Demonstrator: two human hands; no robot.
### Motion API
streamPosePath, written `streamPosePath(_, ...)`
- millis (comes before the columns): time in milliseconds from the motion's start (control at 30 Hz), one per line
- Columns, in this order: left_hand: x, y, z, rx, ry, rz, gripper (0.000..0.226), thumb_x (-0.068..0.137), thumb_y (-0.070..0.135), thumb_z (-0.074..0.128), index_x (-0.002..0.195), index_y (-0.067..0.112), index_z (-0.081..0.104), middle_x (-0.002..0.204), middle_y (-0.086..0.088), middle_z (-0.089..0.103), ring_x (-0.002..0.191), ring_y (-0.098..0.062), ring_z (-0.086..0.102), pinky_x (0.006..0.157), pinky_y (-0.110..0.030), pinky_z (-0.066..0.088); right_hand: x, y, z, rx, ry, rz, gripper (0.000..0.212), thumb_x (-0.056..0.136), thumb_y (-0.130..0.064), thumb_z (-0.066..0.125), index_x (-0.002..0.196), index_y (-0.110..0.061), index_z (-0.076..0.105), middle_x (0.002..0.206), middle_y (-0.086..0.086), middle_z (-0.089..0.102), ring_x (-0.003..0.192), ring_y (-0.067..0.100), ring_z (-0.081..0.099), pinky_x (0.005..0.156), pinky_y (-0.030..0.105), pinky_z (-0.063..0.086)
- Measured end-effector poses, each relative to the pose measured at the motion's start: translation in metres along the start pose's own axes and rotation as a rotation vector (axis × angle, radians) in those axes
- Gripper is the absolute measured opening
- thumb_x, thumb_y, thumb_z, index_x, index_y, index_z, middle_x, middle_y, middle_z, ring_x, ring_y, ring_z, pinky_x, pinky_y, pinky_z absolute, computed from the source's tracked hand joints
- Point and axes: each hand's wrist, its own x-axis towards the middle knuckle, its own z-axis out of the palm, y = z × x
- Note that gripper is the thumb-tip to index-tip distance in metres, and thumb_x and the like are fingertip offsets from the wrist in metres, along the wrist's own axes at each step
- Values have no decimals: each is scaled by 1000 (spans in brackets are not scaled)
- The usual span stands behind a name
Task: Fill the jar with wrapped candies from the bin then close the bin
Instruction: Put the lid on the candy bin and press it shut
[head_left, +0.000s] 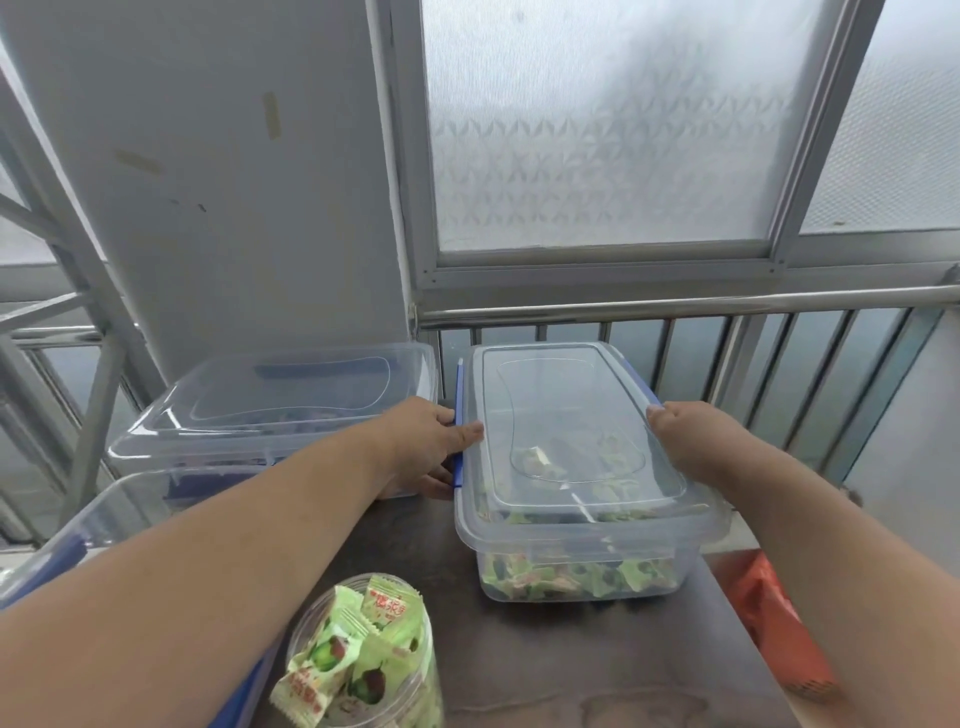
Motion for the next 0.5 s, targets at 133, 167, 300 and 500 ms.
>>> streamPosePath(133, -4, 3, -4, 387, 75, 60, 42, 111, 47, 59, 121, 9, 75, 102, -13, 83, 77, -25, 84, 72, -38, 70, 3, 5, 4, -57, 28, -54, 48, 108, -37, 32, 100, -4, 66, 98, 17, 67, 92, 33, 63, 74, 37, 46)
streamPosePath(167, -5, 3, -8, 544, 110, 114, 48, 109, 52, 60, 118, 7, 76, 100, -13, 82, 80, -25, 84, 78, -41, 70, 1, 5, 6, -61, 29, -86, 49, 107, -42, 36, 94, -6, 67, 92, 14, 68, 84, 30, 63, 70, 36, 45)
streamPosePath(300, -19, 5, -26, 971, 172, 274, 72, 96, 76, 60, 144, 23, 71, 141, -3, 63, 125, -23, 63, 110, -46, 53, -4, 3, 13, -114, 44, -133, 59, 94, -64, 50, 74, -10, 62, 71, 9, 65, 61, 22, 60, 53, 32, 40)
streamPosePath(500, 3, 1, -36, 1142, 138, 199, 82, 101, 82, 32, 171, 40, 33, 183, 1, 18, 168, -29, 15, 133, -63, 14, 29, -11, 27, -201, 98, -58, 64, 92, -69, 45, 90, -9, 66, 77, 7, 65, 68, 24, 62, 54, 32, 42)
